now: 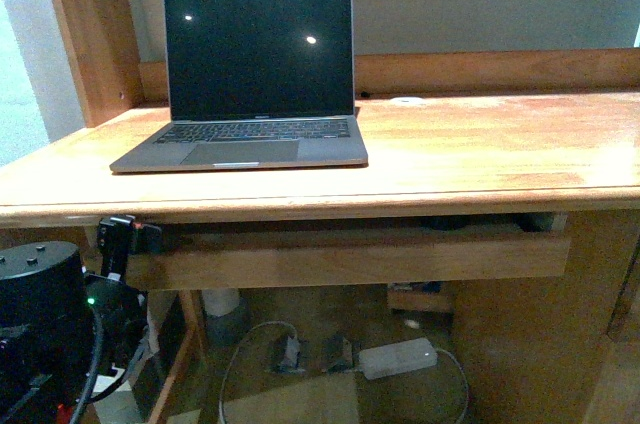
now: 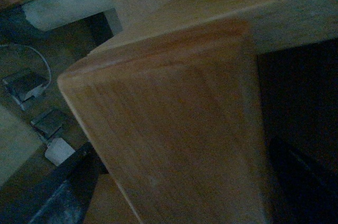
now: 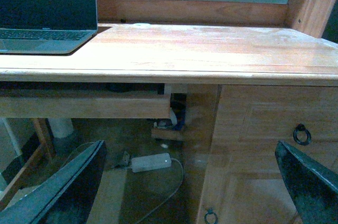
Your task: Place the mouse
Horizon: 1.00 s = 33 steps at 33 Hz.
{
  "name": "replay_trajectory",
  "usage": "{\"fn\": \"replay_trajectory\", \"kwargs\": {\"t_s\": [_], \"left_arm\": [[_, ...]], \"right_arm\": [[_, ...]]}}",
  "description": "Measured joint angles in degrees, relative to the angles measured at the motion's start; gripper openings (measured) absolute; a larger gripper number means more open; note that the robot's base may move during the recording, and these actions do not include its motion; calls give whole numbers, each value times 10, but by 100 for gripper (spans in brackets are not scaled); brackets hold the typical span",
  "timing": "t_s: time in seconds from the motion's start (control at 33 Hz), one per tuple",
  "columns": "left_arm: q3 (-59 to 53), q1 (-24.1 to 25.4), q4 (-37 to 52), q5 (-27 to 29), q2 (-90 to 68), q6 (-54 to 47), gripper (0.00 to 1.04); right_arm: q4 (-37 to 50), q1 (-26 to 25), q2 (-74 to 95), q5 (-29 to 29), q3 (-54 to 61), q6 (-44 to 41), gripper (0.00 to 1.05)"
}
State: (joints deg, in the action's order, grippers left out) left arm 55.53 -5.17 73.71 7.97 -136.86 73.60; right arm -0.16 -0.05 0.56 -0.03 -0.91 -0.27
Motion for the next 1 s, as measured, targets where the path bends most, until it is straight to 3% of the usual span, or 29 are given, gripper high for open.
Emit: {"fn": "replay_trajectory", "kwargs": {"t_s": [0.18,0.24,0.48,0.76,1.0], "left_arm": [[17,3,5,3,-11,28,60],[19,0,9,3,-15,61,57],[-5,-8,15,5,-9,98,54],[-140,-30,57,8,25,130,53],[-277,-77,152,57,34,159,53]], "right_arm": [[0,0,0,0,0,0,98],[0,0,0,0,0,0,98],[0,0,0,0,0,0,98],[0,0,0,0,0,0,98],[0,0,0,0,0,0,98]]}}
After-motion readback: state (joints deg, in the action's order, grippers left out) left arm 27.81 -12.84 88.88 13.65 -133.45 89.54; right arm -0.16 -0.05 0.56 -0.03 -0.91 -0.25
